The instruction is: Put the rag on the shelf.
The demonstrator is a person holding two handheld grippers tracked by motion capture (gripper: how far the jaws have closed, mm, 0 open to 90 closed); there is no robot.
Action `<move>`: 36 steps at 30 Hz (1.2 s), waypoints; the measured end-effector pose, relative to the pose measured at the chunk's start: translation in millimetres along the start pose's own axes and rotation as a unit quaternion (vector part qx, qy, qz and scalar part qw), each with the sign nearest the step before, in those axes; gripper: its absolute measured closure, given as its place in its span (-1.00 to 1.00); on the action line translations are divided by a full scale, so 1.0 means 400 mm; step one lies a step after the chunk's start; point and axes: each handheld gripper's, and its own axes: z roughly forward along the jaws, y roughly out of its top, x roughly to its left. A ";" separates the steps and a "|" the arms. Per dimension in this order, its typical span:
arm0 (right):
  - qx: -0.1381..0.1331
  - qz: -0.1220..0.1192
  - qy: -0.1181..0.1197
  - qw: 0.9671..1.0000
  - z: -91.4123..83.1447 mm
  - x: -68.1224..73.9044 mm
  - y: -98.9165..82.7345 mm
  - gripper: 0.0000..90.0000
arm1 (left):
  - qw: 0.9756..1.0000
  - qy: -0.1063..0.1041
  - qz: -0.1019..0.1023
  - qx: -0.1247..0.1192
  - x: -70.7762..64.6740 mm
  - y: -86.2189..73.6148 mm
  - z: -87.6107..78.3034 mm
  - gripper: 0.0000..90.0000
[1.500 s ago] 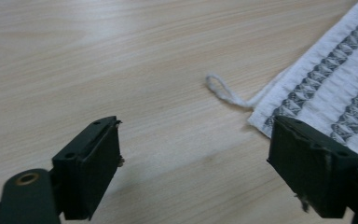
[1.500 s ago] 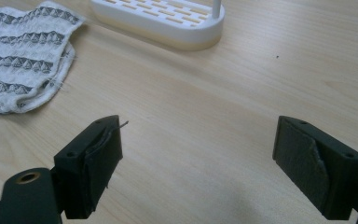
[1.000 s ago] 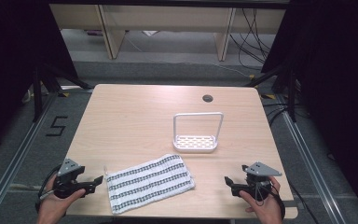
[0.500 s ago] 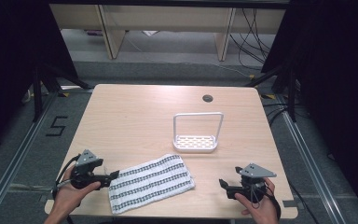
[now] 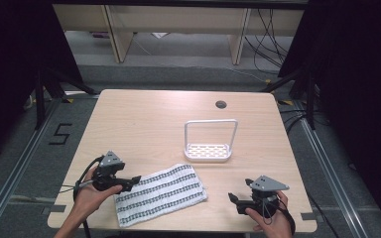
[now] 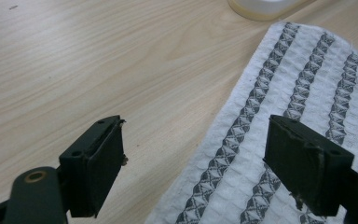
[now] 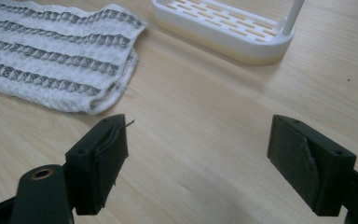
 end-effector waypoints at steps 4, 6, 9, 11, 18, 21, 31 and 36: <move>0.001 -0.008 0.006 1.000 0.004 0.013 0.004 -0.52 | 1.000 -0.002 0.006 0.008 -0.003 0.013 0.012 -0.56; 0.002 -0.007 0.014 1.000 0.008 0.023 0.007 -0.51 | 1.000 -0.006 0.007 0.008 -0.006 0.022 0.018 -0.55; 0.001 -0.015 0.016 1.000 0.013 0.038 0.011 -0.51 | 1.000 -0.015 0.011 0.006 -0.012 0.036 0.031 -0.52; -0.001 -0.029 0.017 0.999 0.018 0.043 0.014 -0.49 | 1.000 -0.022 0.014 0.009 -0.019 0.045 0.042 -0.51; 0.006 -0.030 0.027 0.999 0.031 0.062 0.016 -0.46 | 0.998 -0.048 0.029 0.026 -0.038 0.084 0.089 -0.48; -0.001 -0.040 0.026 0.999 0.034 0.066 0.019 -0.44 | 0.997 -0.058 0.035 0.032 -0.053 0.100 0.113 -0.45; 0.013 -0.055 0.050 0.997 0.068 0.114 0.033 -0.37 | 0.993 -0.088 0.066 0.051 -0.088 0.149 0.177 -0.36; 0.020 -0.062 0.051 0.997 0.093 0.131 0.041 -0.32 | 0.990 -0.098 0.075 0.061 -0.099 0.164 0.205 -0.28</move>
